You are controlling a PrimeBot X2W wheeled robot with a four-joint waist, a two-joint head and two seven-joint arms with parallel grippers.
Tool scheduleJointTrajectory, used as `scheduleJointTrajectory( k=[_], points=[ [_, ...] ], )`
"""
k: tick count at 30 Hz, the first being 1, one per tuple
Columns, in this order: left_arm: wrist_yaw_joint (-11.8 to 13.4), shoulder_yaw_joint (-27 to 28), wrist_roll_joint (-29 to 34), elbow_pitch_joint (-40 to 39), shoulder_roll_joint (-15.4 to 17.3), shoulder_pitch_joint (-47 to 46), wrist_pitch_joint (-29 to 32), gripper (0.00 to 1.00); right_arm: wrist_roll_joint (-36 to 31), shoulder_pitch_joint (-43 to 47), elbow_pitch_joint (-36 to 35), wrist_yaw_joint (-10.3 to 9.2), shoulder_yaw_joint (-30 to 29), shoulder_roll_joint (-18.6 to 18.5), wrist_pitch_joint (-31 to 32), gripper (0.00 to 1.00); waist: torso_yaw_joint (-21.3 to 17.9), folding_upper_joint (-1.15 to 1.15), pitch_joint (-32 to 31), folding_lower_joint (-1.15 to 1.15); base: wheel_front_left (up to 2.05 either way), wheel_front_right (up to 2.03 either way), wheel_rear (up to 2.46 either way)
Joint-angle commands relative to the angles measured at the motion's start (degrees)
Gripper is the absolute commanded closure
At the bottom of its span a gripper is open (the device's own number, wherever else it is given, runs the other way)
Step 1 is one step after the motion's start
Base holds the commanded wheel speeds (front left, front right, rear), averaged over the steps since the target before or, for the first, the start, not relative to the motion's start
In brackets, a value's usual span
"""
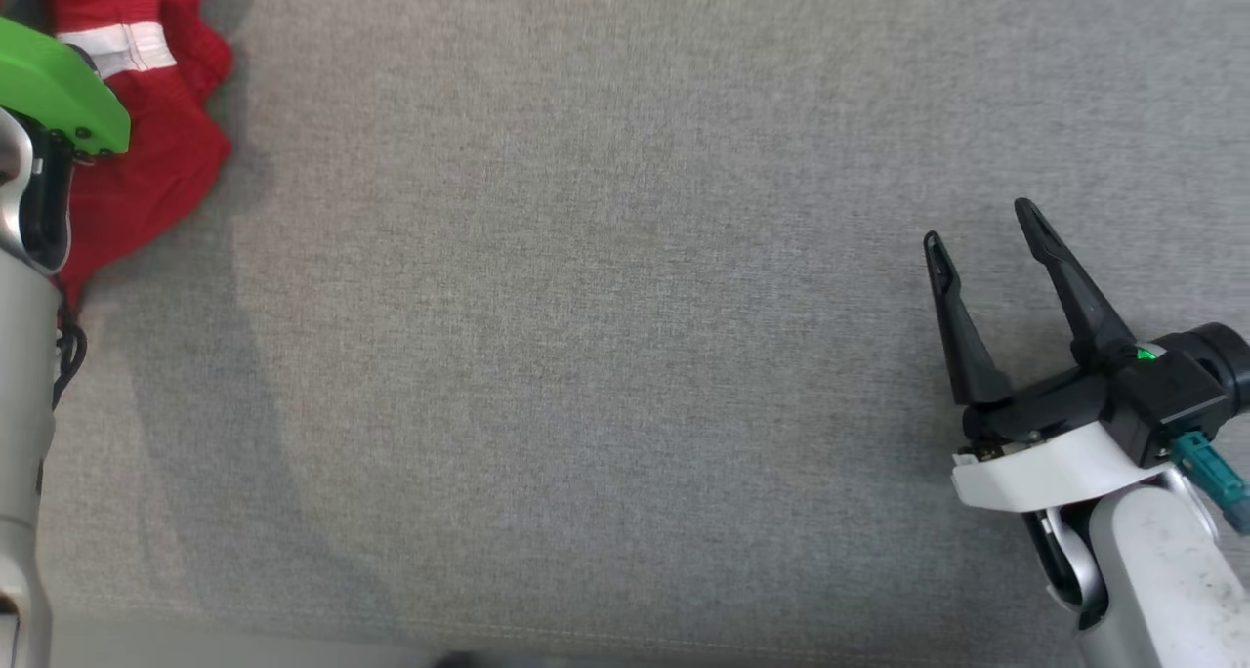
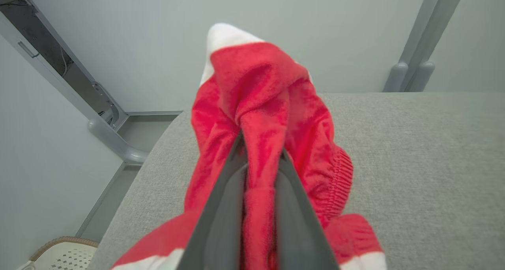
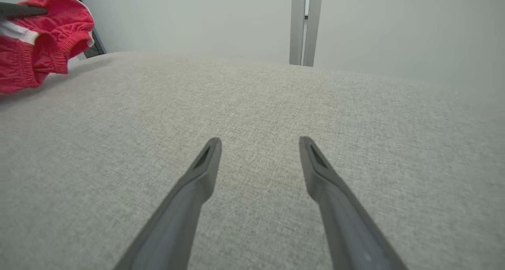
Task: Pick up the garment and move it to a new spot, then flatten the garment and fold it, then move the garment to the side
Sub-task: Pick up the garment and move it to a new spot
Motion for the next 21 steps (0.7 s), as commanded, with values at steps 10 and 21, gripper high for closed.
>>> scheduleJointTrajectory(
  k=[10,21],
  points=[
    [0.1,-6.9,-8.6,-21.0,8.0,10.5,2.7,1.00,1.4,3.3,1.9,-0.04,0.8,4.7,0.0,0.00,-9.5,0.00,-16.8,0.00,0.00,0.00,0.00],
    [2.1,-9.7,-10.7,-40.4,8.6,17.6,9.8,1.00,2.1,5.5,2.7,-0.04,1.6,7.0,0.0,0.00,-22.9,0.00,-23.6,0.00,0.00,0.00,0.00]
  ],
)
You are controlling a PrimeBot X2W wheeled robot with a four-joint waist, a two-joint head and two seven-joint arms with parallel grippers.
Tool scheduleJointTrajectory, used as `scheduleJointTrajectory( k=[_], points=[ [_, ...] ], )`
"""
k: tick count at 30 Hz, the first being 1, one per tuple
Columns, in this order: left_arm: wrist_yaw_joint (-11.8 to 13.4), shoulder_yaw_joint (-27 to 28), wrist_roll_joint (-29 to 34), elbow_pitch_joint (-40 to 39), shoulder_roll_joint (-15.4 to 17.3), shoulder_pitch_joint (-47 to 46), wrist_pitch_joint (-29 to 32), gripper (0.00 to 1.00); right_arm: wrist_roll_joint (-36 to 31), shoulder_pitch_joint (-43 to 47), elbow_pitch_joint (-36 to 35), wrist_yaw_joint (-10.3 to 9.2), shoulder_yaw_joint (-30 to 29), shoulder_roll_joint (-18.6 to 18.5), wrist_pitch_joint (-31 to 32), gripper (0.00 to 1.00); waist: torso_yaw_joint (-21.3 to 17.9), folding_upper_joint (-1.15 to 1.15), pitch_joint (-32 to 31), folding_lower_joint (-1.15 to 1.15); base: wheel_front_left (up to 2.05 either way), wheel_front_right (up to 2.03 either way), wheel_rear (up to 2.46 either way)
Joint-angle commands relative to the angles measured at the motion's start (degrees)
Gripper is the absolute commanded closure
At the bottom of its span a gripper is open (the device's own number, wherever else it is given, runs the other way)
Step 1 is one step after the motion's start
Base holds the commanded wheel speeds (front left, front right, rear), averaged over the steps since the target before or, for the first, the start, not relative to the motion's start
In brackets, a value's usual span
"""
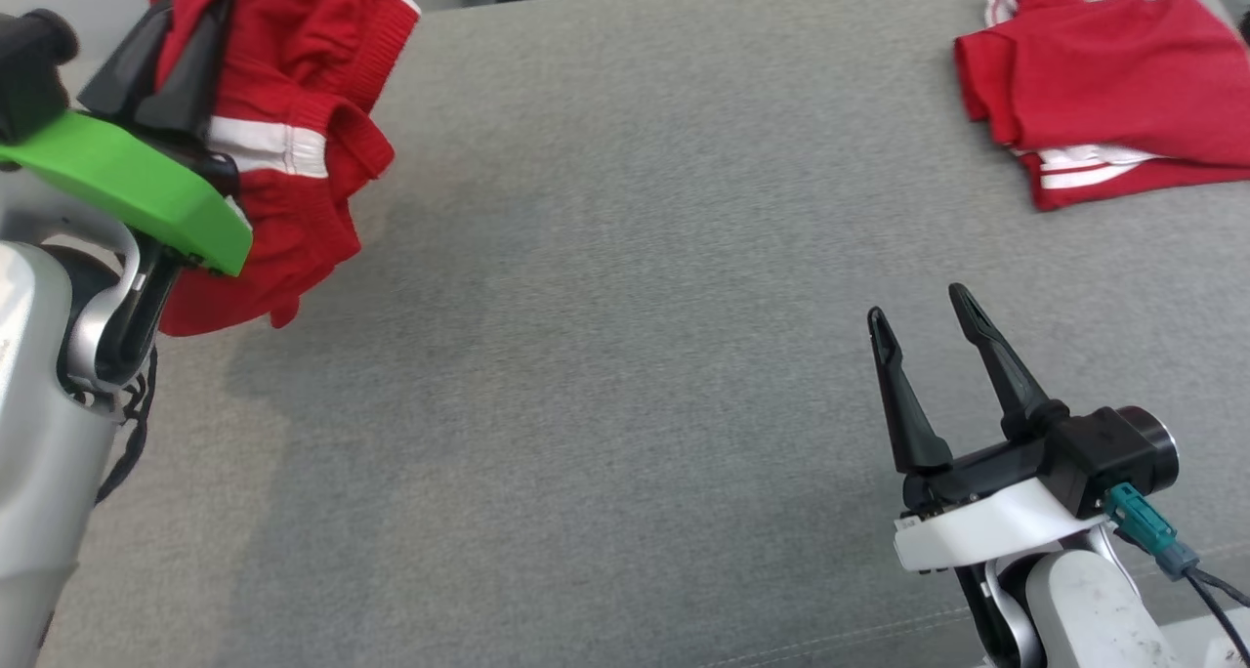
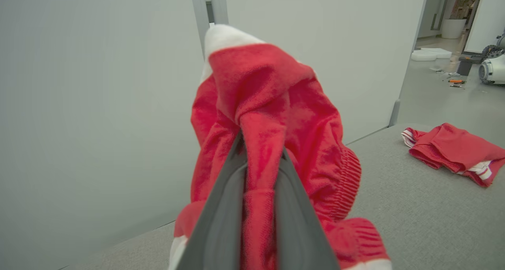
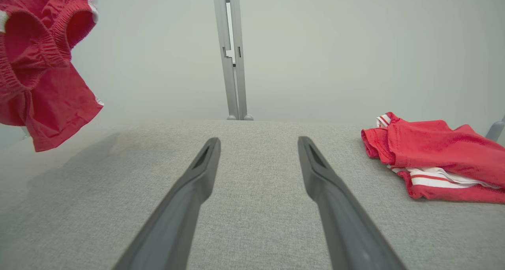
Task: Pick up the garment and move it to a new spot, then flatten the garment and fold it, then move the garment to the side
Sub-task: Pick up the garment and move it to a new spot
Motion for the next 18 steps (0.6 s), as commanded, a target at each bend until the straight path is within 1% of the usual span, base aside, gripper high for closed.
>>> scheduleJointTrajectory(
  k=[1,4,10,14,18],
  points=[
    [0.5,-0.2,-0.2,-1.4,-0.6,1.2,0.5,1.00,0.3,0.9,0.1,-0.04,0.2,0.3,0.0,0.00,-9.2,0.00,-5.6,0.00,0.00,0.00,0.00],
    [0.9,-1.6,-0.6,-3.9,-2.1,1.6,1.7,1.00,0.5,1.2,0.1,-0.04,0.3,0.5,0.0,0.00,-12.4,0.00,-5.6,0.00,0.00,0.00,0.00],
    [0.8,-5.9,0.5,-5.9,-6.2,-0.1,3.3,1.00,0.8,1.0,-0.5,-0.04,0.0,1.3,0.0,0.00,-16.5,0.00,-3.7,0.00,0.00,0.00,0.00],
    [0.1,-9.2,0.8,-4.5,-8.8,-1.1,4.3,1.00,0.9,0.1,-1.0,-0.04,-0.2,1.8,0.0,0.00,-17.6,0.00,-1.1,0.00,0.00,0.00,0.00],
    [-0.9,-13.0,0.9,-1.3,-10.7,0.0,4.7,1.00,1.2,-0.7,-1.5,-0.04,-0.5,2.3,0.0,0.00,-17.5,0.00,2.3,0.00,0.00,0.00,0.00]
  ],
)
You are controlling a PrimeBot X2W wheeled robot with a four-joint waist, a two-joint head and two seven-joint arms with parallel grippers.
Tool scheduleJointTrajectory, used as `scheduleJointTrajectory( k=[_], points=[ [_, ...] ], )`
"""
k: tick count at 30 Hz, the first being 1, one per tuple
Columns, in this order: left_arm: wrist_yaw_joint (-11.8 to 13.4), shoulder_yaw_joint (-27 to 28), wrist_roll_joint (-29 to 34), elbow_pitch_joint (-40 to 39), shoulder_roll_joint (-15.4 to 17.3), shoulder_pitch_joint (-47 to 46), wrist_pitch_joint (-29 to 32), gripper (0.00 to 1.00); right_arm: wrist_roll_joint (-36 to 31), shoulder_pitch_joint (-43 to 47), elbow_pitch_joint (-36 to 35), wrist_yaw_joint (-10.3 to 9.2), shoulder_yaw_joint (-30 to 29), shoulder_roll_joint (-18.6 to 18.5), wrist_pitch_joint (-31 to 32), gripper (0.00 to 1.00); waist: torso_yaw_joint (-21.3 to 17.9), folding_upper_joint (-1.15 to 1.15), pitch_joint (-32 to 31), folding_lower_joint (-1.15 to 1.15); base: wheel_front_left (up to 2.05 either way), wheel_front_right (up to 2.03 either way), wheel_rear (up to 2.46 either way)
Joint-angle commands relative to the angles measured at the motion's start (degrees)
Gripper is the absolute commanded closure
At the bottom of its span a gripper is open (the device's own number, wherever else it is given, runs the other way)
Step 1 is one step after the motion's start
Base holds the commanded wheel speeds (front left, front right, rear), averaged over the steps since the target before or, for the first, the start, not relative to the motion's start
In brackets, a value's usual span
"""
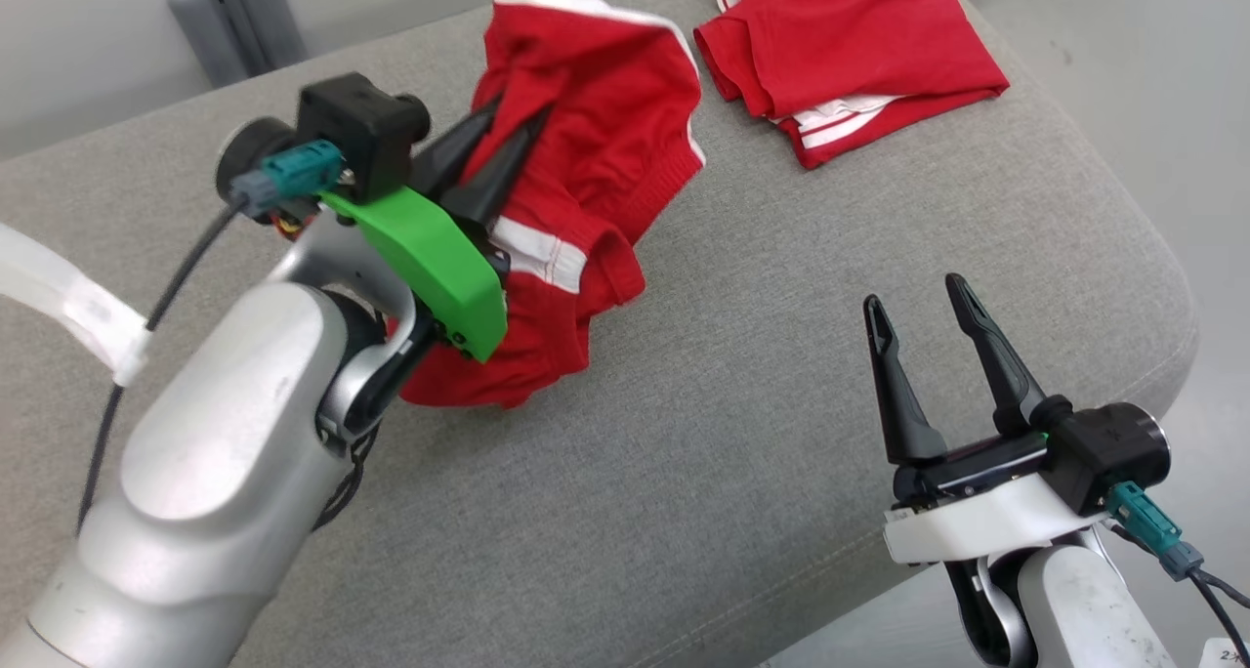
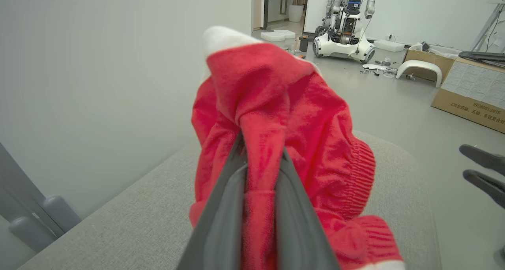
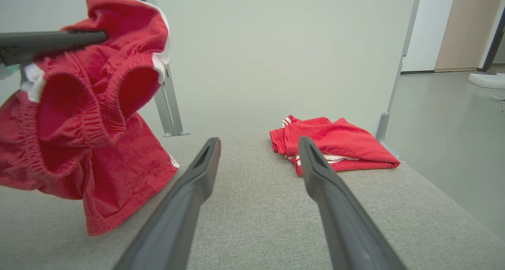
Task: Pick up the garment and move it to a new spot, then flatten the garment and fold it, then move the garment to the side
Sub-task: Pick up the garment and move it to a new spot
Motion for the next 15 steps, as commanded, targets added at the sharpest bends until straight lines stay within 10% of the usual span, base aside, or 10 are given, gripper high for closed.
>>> scheduleJointTrajectory(
  k=[1,9,11,15],
  points=[
    [-0.3,-0.7,0.4,1.4,-0.4,1.0,-0.4,1.00,0.5,-0.9,-0.3,-0.04,0.1,0.4,0.0,0.00,-0.7,0.00,4.2,0.00,0.00,0.00,0.00],
    [-1.3,-7.6,1.3,13.1,-3.6,3.4,-6.1,1.00,0.5,-3.4,-0.9,-0.04,0.4,0.8,0.0,0.00,2.2,0.00,10.2,0.00,0.00,0.00,0.00],
    [-1.4,-8.9,1.9,14.7,-4.4,2.8,-8.3,0.00,0.3,-3.9,-0.9,-0.04,0.1,0.8,0.0,0.00,3.4,0.00,10.8,0.00,0.00,0.00,0.00],
    [-1.1,-9.5,3.9,16.3,-5.3,2.2,-14.6,0.00,-0.1,-4.2,-0.4,-0.04,0.3,0.8,0.0,0.00,6.2,0.00,10.0,0.00,0.00,0.00,0.00]
  ],
)
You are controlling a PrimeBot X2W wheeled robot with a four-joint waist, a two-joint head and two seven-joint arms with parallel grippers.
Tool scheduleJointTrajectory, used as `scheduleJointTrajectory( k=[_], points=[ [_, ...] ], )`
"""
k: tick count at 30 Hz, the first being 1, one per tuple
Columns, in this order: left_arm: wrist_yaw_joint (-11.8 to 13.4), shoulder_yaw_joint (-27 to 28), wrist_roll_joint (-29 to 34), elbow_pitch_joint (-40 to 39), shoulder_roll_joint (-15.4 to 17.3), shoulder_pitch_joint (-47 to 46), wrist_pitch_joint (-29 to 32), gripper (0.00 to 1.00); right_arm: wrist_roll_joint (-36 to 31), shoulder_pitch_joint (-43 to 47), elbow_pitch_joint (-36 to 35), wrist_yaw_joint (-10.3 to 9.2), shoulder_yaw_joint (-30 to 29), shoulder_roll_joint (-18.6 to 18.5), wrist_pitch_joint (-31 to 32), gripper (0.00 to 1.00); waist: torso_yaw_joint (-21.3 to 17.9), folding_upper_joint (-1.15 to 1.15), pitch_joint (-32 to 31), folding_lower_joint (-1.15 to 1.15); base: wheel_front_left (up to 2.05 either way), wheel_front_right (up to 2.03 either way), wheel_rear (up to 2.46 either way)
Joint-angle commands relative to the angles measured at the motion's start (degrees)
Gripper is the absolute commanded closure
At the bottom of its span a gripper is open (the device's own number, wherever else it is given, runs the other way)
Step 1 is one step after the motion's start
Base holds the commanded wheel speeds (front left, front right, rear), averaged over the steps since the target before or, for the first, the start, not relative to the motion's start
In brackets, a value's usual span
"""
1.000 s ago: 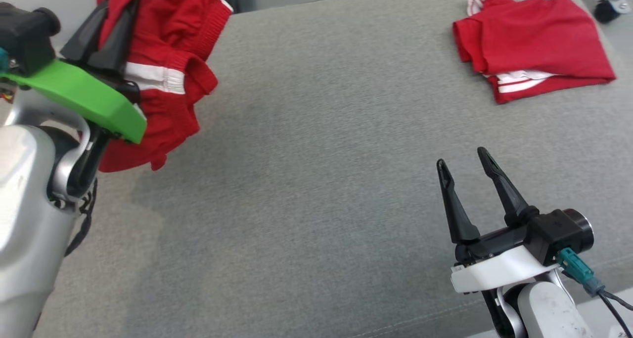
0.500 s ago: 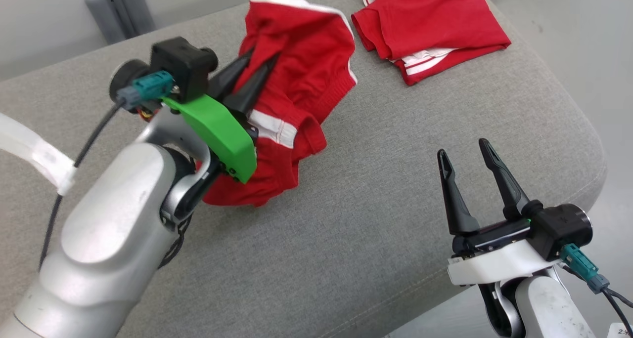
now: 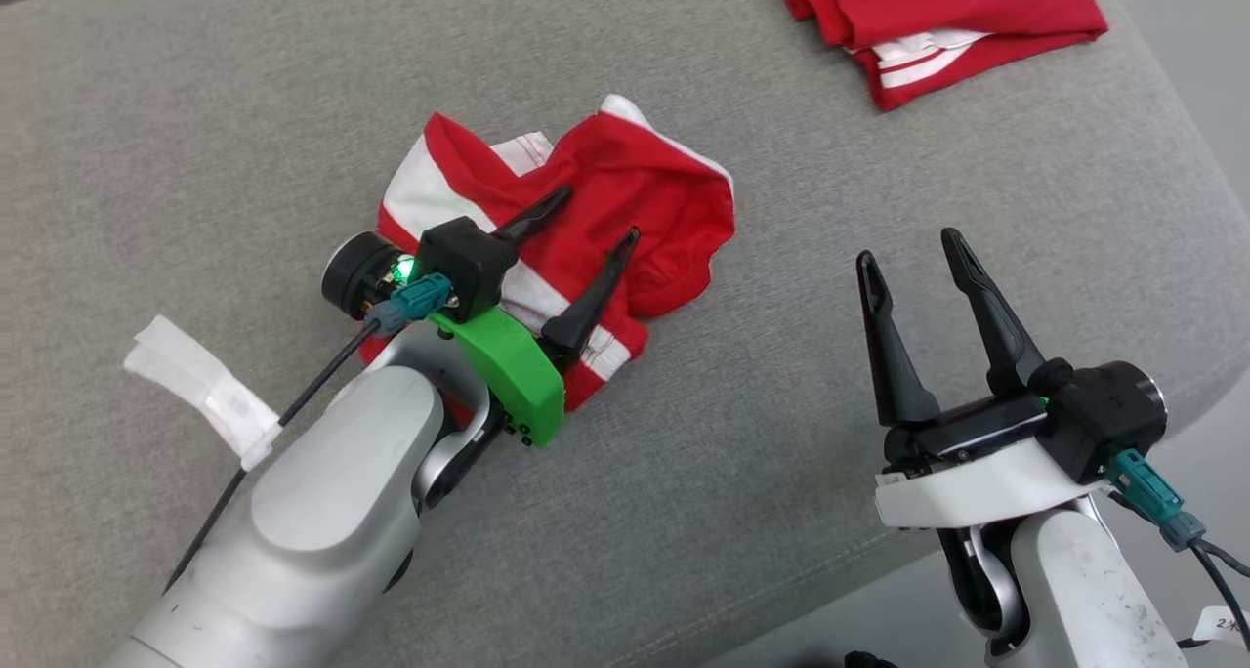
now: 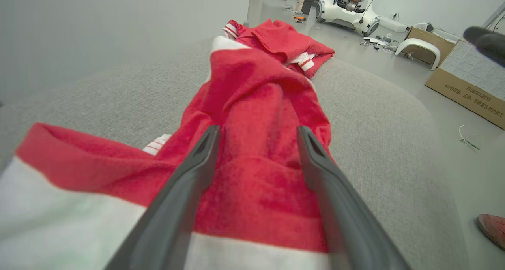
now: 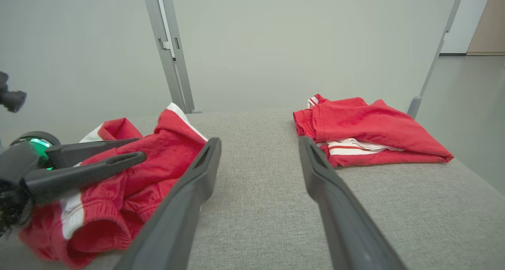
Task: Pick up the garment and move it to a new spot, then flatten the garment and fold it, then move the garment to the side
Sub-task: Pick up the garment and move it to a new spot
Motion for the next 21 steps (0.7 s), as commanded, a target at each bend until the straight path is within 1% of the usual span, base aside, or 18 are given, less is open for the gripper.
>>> scheduleJointTrajectory(
  k=[1,4,8,10,12,13,16,20,21],
  points=[
    [0.6,0.6,1.0,0.0,0.1,-0.1,-2.5,0.00,-0.1,-0.3,0.2,-0.04,0.0,0.0,0.0,0.00,4.2,0.00,-0.2,0.00,0.00,0.00,0.00],
    [2.8,1.9,1.8,-1.6,0.0,2.1,-5.9,0.00,-0.4,0.5,0.6,-0.04,-0.1,0.0,0.0,0.00,6.5,0.00,-2.6,0.00,0.00,0.00,0.00],
    [7.0,5.2,3.6,-5.6,0.7,6.9,-7.4,0.00,-0.5,1.8,1.3,-0.04,-0.1,-1.0,0.0,0.00,9.9,0.00,-6.7,0.00,0.00,0.00,0.00],
    [9.2,9.3,4.5,-10.2,0.3,10.7,-7.5,0.00,-0.5,2.5,1.6,-0.04,-0.1,-1.4,0.0,0.00,11.7,0.00,-8.7,0.00,0.00,0.00,0.00],
    [10.8,13.7,5.2,-14.3,-0.5,15.6,-7.4,0.00,-0.5,3.0,1.9,-0.04,0.0,-1.9,0.0,0.00,13.3,0.00,-10.5,0.00,0.00,0.00,0.00],
    [11.3,15.7,5.6,-16.0,-0.9,17.7,-7.4,0.00,-0.5,3.3,2.0,-0.04,0.0,-2.0,0.0,0.00,13.9,0.00,-11.3,0.00,0.00,0.00,0.00],
    [11.9,24.0,6.0,-20.9,-3.9,25.7,-7.5,0.00,-0.3,4.6,2.8,-0.04,0.3,-2.4,0.0,0.00,15.7,0.00,-14.2,0.00,0.00,0.00,0.00],
    [11.9,32.8,10.3,-24.8,-7.3,35.5,-7.5,0.00,0.0,6.5,3.6,-0.04,-0.1,-2.6,0.0,0.00,17.7,0.00,-17.4,0.00,0.00,0.00,0.00],
    [11.9,34.1,11.9,-25.3,-7.8,37.2,-7.5,0.00,0.0,7.0,3.7,-0.04,-0.2,-2.6,0.0,0.00,18.2,0.00,-18.0,0.00,0.00,0.00,0.00]
  ],
)
